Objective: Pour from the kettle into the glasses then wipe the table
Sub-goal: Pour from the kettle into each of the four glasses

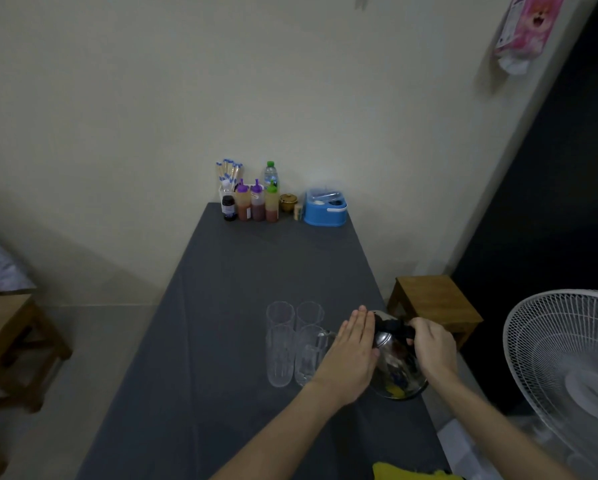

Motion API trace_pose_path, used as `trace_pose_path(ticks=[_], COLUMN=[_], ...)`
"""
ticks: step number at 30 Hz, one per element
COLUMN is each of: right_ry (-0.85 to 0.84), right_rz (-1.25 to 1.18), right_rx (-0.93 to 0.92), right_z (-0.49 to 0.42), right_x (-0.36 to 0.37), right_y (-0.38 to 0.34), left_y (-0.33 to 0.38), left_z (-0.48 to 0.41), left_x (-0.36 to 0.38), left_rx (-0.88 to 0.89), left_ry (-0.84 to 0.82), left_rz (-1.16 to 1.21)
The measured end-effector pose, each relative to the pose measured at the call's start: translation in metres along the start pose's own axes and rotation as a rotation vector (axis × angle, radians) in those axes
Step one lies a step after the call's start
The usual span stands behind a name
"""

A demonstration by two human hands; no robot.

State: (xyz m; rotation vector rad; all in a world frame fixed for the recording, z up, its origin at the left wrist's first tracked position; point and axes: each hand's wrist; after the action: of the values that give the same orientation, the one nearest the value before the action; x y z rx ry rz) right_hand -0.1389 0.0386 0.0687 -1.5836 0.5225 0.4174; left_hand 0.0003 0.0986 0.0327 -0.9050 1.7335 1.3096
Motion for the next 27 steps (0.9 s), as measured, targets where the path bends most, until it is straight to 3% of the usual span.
trace_pose_path(ticks=[14,27], right_ry=[0.018,0.027], right_rz=[-0.126,-0.266], right_rx=[0.101,0.096], right_z=[0.009,0.012], right_x=[0.000,0.011], right_y=[0.007,-0.023], left_y=[-0.001,-0.009], left_z=[-0.005,0.003], left_x=[-0.003,-0.031], left_rx=[0.032,0.052], left_ry=[-0.049,0.050], left_rz=[-0.031,-0.105])
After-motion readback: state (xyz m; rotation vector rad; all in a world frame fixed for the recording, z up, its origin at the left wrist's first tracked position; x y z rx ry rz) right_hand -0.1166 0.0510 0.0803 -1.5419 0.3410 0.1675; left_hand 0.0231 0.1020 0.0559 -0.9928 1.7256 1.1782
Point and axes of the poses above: each hand's wrist, its own z-axis away from the middle knuckle, its own x-axis out of the palm, y = z × x, and after that the axes turned 3 degrees about -y, right-handed
